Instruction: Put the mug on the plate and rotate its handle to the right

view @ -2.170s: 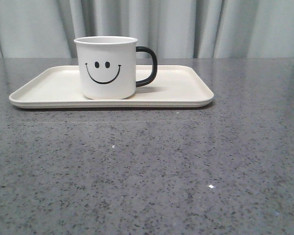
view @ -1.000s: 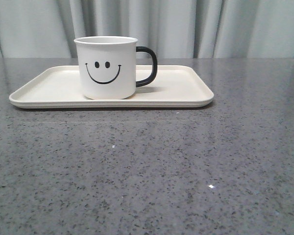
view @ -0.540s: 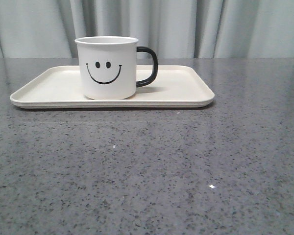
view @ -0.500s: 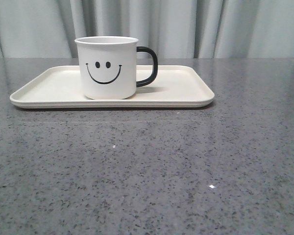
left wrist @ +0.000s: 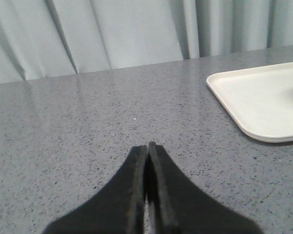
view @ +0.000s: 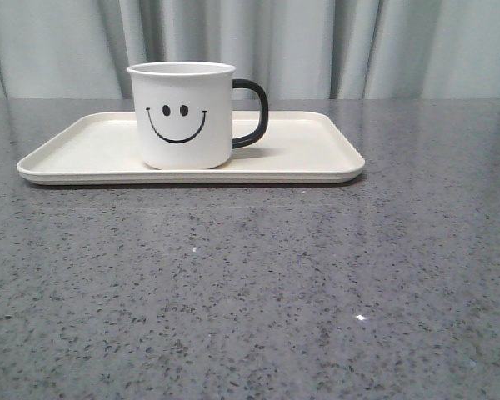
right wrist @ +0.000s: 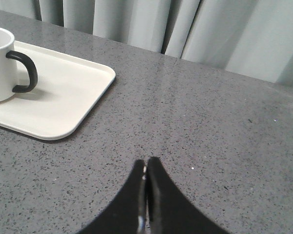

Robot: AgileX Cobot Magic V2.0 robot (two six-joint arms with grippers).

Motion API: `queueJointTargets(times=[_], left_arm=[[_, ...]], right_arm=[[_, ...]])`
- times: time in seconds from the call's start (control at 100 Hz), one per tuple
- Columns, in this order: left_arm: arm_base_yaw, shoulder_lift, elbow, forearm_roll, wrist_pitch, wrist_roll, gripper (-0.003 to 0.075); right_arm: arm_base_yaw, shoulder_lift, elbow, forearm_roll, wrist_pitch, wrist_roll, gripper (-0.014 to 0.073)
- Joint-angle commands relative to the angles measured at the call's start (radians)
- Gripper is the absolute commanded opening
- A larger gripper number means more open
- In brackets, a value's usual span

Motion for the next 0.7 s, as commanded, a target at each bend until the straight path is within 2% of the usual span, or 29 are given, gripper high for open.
queueJointTargets(times=[0.0,0.26,0.69], left_arm=[[0.026,-0.056,0.021,-0.035,-0.094,0.011,-0.002],[0.038,-0.068,0.128,-0.035,-0.217,0.011,-0.002],[0.038,-0.068,0.126,-0.035,-0.215,0.011,-0.002]], right_arm=[[-0.006,0.005,-0.026,-0.014,-0.081,0.001,-0.0065],[-0.006,0.006,-0.026,-0.014,-0.075,0.001,-0.0065],[-0.006,0.006,-0.026,-0.014,-0.074,0.001,-0.0065]])
